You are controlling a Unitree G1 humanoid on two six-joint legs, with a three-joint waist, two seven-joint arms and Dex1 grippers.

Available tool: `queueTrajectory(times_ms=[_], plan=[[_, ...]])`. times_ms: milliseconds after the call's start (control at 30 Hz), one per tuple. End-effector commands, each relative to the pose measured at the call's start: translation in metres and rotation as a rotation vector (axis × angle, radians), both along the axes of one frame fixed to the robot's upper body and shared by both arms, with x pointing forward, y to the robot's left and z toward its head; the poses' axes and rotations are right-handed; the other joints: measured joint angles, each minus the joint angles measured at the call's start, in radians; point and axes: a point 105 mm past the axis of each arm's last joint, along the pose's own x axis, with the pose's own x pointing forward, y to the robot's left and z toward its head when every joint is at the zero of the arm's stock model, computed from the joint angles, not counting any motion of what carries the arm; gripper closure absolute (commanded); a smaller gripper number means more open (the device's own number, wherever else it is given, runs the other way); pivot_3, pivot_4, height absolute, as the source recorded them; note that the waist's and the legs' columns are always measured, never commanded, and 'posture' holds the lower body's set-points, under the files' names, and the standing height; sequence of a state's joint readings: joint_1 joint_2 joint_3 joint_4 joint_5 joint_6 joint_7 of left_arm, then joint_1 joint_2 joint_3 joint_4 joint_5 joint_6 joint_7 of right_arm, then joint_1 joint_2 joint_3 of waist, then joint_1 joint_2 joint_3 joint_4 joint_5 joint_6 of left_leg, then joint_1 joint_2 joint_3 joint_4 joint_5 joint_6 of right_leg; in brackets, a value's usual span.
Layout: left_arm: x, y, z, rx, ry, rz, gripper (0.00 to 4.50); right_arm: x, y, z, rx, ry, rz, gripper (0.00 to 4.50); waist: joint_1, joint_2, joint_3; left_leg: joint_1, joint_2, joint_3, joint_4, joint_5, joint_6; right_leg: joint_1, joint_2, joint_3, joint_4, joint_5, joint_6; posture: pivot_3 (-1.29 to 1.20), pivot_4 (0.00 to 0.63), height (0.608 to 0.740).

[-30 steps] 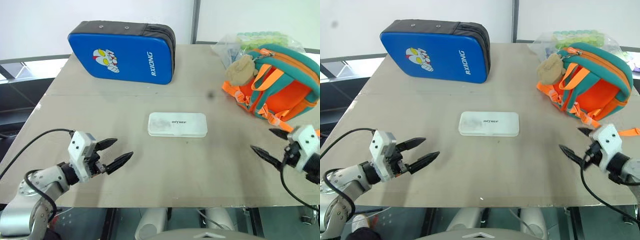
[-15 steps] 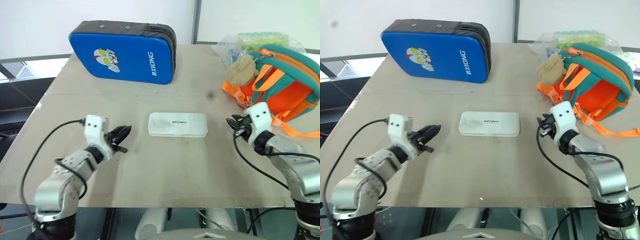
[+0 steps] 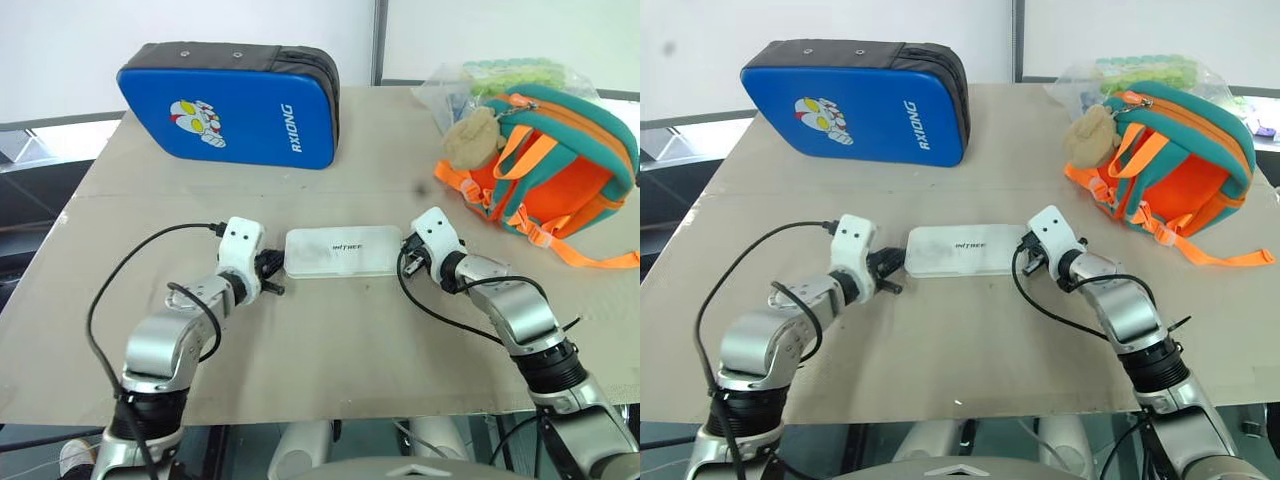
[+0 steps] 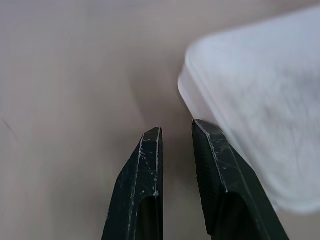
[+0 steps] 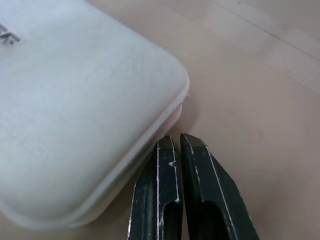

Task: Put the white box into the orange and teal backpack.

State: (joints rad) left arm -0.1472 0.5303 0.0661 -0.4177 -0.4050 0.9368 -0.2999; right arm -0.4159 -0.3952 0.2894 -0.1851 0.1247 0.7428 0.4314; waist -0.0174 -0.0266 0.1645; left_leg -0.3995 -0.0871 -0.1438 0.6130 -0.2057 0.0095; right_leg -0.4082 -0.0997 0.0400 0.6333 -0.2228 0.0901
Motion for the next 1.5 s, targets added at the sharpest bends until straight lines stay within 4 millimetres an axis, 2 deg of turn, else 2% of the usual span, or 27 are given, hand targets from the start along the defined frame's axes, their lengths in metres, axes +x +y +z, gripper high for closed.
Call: queueTrajectory(times_ms=[33, 167, 267, 333, 367, 400, 467, 500, 567, 600, 700, 867, 1100, 1200, 1267, 1333, 1433, 1500], plan=[[-0.029, -0.020, 0.002, -0.007, 0.030, -0.144, 3.55, -0.026, 0.013, 0.010, 0.030, 0.004, 0.138, 4.45, 0.000, 0.000, 0.000, 0.000, 0.000, 0.000, 0.000, -0.001, 0.000, 0.000, 0.000, 0.000, 0.000, 0.000, 0.000, 0.00, 0.150, 0.740], [-0.050, -0.015, -0.001, -0.007, 0.065, -0.145, 3.55, -0.036, -0.007, 0.005, -0.026, 0.008, 0.109, 4.45, 0.004, 0.000, 0.000, 0.000, 0.001, 0.000, 0.000, -0.001, 0.000, -0.001, 0.000, 0.000, 0.000, 0.000, 0.000, 0.00, 0.150, 0.740], [-0.054, -0.007, 0.002, -0.026, 0.061, -0.123, 3.55, -0.033, -0.020, 0.003, -0.063, -0.008, 0.058, 4.45, 0.005, 0.000, 0.000, 0.001, 0.001, 0.000, 0.000, -0.001, 0.001, 0.000, 0.001, 0.000, 0.000, 0.000, 0.000, 0.00, 0.150, 0.740], [-0.057, 0.003, 0.006, -0.078, 0.075, -0.097, 3.02, -0.029, -0.025, 0.003, -0.063, -0.015, 0.028, 4.50, 0.005, 0.000, 0.000, 0.001, 0.002, 0.000, 0.001, -0.001, 0.001, 0.001, 0.002, 0.000, 0.000, -0.001, 0.000, 0.00, 0.150, 0.740], [-0.057, 0.019, 0.007, -0.099, 0.102, -0.066, 2.31, -0.026, -0.028, 0.003, -0.078, -0.027, 0.023, 4.50, 0.005, 0.000, 0.000, 0.001, 0.003, 0.000, 0.001, -0.001, 0.001, 0.001, 0.003, 0.000, 0.001, -0.001, -0.001, 0.00, 0.150, 0.740], [-0.056, 0.035, 0.010, -0.097, 0.109, -0.029, 2.24, -0.025, -0.029, 0.003, -0.084, -0.034, 0.021, 4.50, 0.004, 0.000, 0.000, 0.001, 0.003, 0.000, 0.001, -0.001, 0.000, 0.001, 0.003, -0.001, 0.001, -0.001, -0.001, 0.00, 0.150, 0.740], [-0.058, 0.055, 0.015, -0.153, 0.182, -0.011, 1.30, -0.023, -0.028, 0.005, -0.083, -0.045, 0.033, 4.50, 0.003, 0.000, 0.000, 0.001, 0.004, 0.000, 0.001, -0.001, 0.000, 0.000, 0.004, 0.000, 0.001, 0.000, 0.000, 0.00, 0.150, 0.740], [-0.063, 0.060, 0.015, -0.207, 0.253, -0.029, 1.15, -0.022, -0.027, 0.006, -0.081, -0.050, 0.037, 4.50, 0.003, 0.000, 0.000, 0.001, 0.004, 0.000, 0.001, -0.001, 0.000, 0.000, 0.004, 0.000, 0.001, 0.000, 0.000, 0.00, 0.150, 0.740], [-0.072, 0.062, 0.022, -0.394, 0.381, -0.066, 0.25, -0.021, -0.025, 0.007, -0.085, -0.061, 0.053, 4.50, 0.001, 0.001, 0.001, 0.001, 0.004, 0.001, 0.001, -0.002, 0.000, -0.001, 0.005, -0.001, 0.001, -0.001, 0.000, 0.00, 0.150, 0.740], [-0.075, 0.061, 0.024, -0.453, 0.428, -0.081, 0.05, -0.020, -0.024, 0.008, -0.086, -0.067, 0.057, 4.50, 0.003, 0.001, 0.001, 0.001, 0.004, 0.000, 0.001, -0.002, 0.000, -0.001, 0.005, -0.001, 0.001, -0.001, 0.000, 0.00, 0.150, 0.740], [-0.078, 0.054, 0.022, -0.587, 0.553, -0.120, 0.05, -0.018, -0.023, 0.009, -0.090, -0.084, 0.068, 4.50, 0.002, 0.001, 0.001, 0.001, 0.003, 0.000, 0.001, -0.002, 0.000, 0.000, 0.004, -0.001, 0.001, -0.001, 0.001, 0.00, 0.150, 0.740], [-0.062, 0.033, 0.014, -0.718, 0.594, -0.161, 0.05, -0.016, -0.013, 0.010, -0.094, -0.108, 0.112, 4.50, 0.002, 0.000, 0.000, 0.001, 0.004, -0.001, 0.001, -0.002, -0.001, -0.001, 0.004, -0.001, 0.002, 0.000, -0.001, 0.00, 0.150, 0.740], [-0.041, 0.006, 0.003, -0.829, 0.637, -0.180, 0.05, -0.020, 0.020, 0.007, -0.076, -0.112, 0.247, 4.50, 0.003, 0.000, -0.001, 0.002, 0.004, 0.000, 0.001, -0.001, -0.003, -0.001, 0.004, 0.001, 0.003, 0.000, -0.001, 0.00, 0.150, 0.740], [-0.042, -0.008, 0.000, -0.850, 0.665, -0.223, 0.05, -0.021, 0.038, 0.007, -0.054, -0.123, 0.291, 4.50, 0.004, 0.000, -0.001, 0.002, 0.003, 0.000, 0.001, 0.000, -0.004, -0.001, 0.004, 0.001, 0.003, 0.001, -0.002, 0.00, 0.150, 0.740], [-0.042, -0.014, 0.001, -0.864, 0.664, -0.243, 0.05, -0.018, 0.040, 0.009, -0.047, -0.134, 0.282, 4.50, 0.007, 0.000, -0.001, 0.002, 0.003, 0.000, 0.001, 0.000, -0.004, -0.001, 0.004, 0.001, 0.004, 0.001, -0.002, 0.00, 0.150, 0.740], [-0.040, -0.015, 0.000, -0.872, 0.653, -0.230, 0.57, -0.016, 0.036, 0.011, -0.037, -0.139, 0.254, 4.50, 0.009, 0.000, -0.001, 0.002, 0.003, -0.001, 0.002, 0.000, -0.004, -0.001, 0.003, 0.001, 0.004, 0.001, -0.002, 0.00, 0.150, 0.740], [-0.040, -0.014, 0.001, -0.883, 0.643, -0.224, 1.86, -0.015, 0.024, 0.016, -0.011, -0.144, 0.204, 4.50, 0.007, 0.000, -0.001, 0.002, 0.002, -0.001, 0.002, 0.000, -0.004, -0.001, 0.003, 0.001, 0.004, 0.001, -0.002, 0.00, 0.150, 0.740], [-0.039, -0.013, 0.002, -0.884, 0.634, -0.212, 2.78, -0.017, 0.015, 0.029, 0.090, -0.129, 0.162, 4.50, 0.008, 0.000, -0.001, 0.002, 0.002, -0.001, 0.002, 0.000, -0.004, -0.001, 0.003, 0.001, 0.004, 0.001, -0.002, 0.00, 0.150, 0.740]])
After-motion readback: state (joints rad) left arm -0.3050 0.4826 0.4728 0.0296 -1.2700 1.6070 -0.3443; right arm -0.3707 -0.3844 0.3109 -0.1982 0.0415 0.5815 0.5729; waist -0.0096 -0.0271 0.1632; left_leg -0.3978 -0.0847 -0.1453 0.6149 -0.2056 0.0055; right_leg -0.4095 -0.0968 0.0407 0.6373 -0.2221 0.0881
